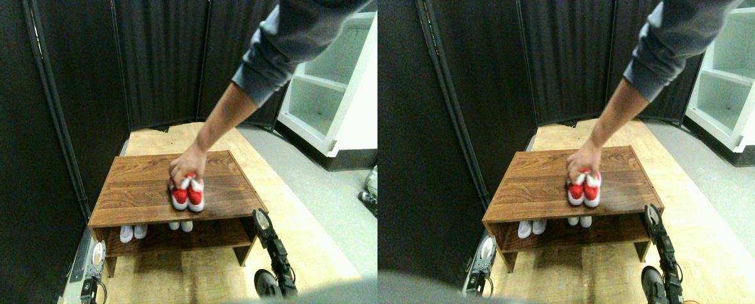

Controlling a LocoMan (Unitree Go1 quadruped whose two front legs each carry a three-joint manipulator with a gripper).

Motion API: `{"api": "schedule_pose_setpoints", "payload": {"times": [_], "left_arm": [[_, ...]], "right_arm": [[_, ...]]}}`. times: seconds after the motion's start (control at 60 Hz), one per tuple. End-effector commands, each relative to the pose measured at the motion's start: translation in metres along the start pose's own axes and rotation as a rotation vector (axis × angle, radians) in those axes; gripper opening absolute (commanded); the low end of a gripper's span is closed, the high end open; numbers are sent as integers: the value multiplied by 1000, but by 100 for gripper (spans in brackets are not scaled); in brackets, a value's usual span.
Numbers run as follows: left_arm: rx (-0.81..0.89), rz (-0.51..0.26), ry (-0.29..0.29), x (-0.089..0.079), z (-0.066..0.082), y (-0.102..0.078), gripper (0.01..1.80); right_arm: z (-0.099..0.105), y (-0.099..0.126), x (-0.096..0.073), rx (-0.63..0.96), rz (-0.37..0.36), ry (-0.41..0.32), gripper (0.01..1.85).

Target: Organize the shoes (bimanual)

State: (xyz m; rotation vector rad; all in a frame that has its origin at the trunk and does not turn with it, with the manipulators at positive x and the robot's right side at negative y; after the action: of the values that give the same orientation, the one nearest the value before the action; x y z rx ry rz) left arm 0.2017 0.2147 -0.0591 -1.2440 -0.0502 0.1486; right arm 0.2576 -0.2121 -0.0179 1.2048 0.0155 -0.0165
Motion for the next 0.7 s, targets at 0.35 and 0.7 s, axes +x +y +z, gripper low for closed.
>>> {"api": "schedule_pose_setpoints", "payload": {"times": [0.35, 0.7], "left_arm": [[2, -96, 27, 12, -3, -19, 1], [13, -99, 67, 24, -3, -22, 1]], "right_arm": [[-2, 12, -8, 30, 8, -21, 1], [0, 10, -13, -2, 35, -21, 1]]}}
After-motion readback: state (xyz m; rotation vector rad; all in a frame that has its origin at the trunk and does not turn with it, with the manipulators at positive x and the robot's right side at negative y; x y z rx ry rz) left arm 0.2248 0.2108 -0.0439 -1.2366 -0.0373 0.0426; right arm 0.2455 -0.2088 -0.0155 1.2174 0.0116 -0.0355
